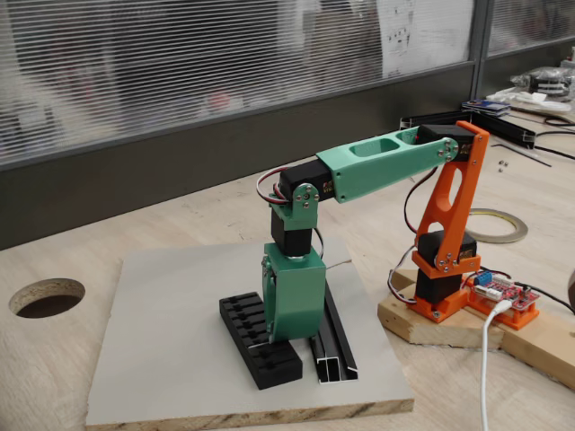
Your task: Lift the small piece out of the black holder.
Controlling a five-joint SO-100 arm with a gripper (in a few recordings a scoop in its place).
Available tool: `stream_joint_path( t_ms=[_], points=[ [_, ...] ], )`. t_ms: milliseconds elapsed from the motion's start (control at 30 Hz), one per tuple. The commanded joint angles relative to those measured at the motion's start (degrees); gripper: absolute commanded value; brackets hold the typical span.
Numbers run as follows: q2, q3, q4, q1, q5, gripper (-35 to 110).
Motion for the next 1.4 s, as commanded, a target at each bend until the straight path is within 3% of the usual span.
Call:
stream_joint_path(
  t_ms=[0, 400, 1367],
  points=[
    [1.9, -0.6, 1.1, -0.5, 0.7, 3],
    [2.4, -0.8, 1.1, -0.5, 0.7, 3],
    [27.2, -0.8, 0.6, 7.1, 0.7, 3]
  ],
)
